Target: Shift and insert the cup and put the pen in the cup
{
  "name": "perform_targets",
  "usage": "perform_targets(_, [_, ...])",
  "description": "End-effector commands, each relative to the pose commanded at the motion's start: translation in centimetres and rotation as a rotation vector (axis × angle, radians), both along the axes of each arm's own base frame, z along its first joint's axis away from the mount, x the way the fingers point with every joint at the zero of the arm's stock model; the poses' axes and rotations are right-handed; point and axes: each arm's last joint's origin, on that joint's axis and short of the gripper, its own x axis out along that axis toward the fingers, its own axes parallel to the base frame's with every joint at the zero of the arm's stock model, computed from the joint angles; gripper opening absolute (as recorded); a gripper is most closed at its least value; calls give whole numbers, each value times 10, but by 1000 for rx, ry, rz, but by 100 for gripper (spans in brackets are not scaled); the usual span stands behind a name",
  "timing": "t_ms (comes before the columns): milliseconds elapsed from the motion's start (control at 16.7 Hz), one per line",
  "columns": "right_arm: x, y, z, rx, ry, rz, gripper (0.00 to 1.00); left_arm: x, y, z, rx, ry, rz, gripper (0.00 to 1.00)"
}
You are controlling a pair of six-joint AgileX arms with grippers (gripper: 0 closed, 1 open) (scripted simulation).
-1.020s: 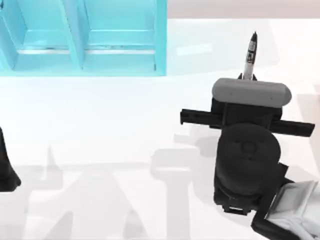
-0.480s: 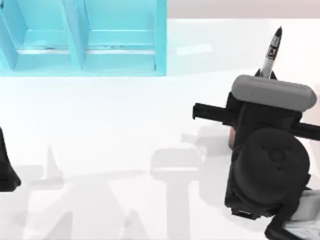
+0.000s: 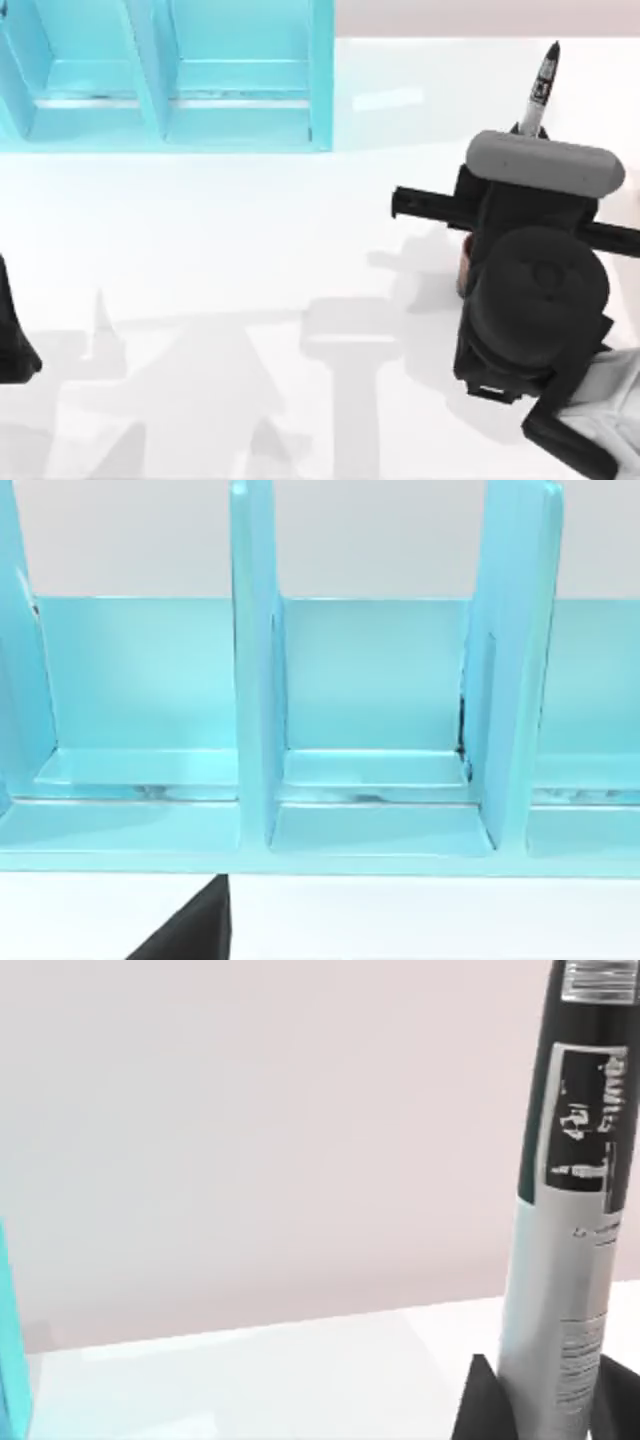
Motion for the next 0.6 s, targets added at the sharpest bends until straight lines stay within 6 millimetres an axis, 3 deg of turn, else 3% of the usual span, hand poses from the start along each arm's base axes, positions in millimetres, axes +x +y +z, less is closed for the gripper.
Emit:
perform_targets(360, [9, -3, -5, 0, 1, 2, 0, 0, 0, 0, 0, 0, 0, 100])
perform_targets(600, [9, -3, -5, 0, 1, 2, 30, 0, 0, 0, 0, 0, 0, 100])
